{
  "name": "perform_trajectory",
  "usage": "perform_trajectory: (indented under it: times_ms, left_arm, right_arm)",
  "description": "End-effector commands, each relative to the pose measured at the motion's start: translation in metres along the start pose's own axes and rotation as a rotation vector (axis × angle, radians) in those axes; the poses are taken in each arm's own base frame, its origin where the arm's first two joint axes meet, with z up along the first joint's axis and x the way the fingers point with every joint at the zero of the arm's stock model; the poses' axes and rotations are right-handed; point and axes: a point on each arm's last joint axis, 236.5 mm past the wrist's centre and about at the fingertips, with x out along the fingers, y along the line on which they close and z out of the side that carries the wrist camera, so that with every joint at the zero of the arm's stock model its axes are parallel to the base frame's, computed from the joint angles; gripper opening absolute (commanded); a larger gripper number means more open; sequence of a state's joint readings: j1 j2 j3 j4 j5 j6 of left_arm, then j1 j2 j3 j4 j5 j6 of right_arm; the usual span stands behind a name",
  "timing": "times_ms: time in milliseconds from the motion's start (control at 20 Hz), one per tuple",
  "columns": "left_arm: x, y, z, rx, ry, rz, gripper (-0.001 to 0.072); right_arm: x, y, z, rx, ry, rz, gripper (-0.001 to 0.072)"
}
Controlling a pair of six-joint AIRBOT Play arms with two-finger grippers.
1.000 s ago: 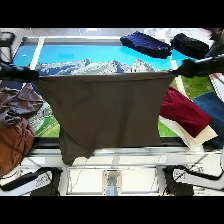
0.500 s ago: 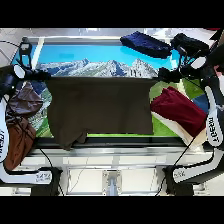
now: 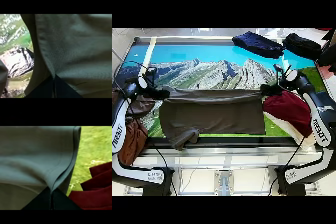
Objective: Fold the shirts.
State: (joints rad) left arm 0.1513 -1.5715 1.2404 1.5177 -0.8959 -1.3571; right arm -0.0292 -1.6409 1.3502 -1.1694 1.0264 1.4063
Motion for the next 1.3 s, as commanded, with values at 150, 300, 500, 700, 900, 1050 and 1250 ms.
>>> perform_trajectory:
  times_ms: [150, 300, 500, 700, 900, 1050, 1250]
  left_arm:
    - [0.010, -0.003, -0.011, -0.089, 0.040, -0.014, 0.0581]
    - [-0.040, 0.010, -0.010, -0.116, 0.005, 0.000, 0.0673]
    - [-0.084, 0.044, -0.100, -0.283, 0.037, 0.039, 0.0670]
    - [-0.072, -0.002, -0.215, -0.755, 0.094, -0.134, 0.0608]
    - [-0.078, -0.050, -0.239, -0.883, 0.189, -0.331, 0.0602]
    - [-0.076, -0.066, -0.247, -0.894, 0.277, -0.396, 0.0600]
    - [-0.066, -0.075, -0.261, -0.908, 0.389, -0.431, 0.0600]
  right_arm:
    - [0.007, 0.013, -0.016, 0.023, 0.050, 0.045, 0.0392]
    - [-0.034, 0.009, -0.031, -0.073, 0.153, -0.020, 0.0392]
    - [-0.100, -0.028, -0.061, -0.128, 0.187, -0.200, 0.0391]
    - [-0.118, -0.025, -0.073, -0.091, 0.108, -0.173, 0.0391]
    - [-0.133, -0.007, -0.060, -0.097, 0.026, -0.131, 0.0392]
    - [-0.142, -0.004, -0.050, -0.107, -0.016, -0.134, 0.0391]
    - [-0.152, 0.000, -0.041, -0.117, -0.047, -0.135, 0.0391]
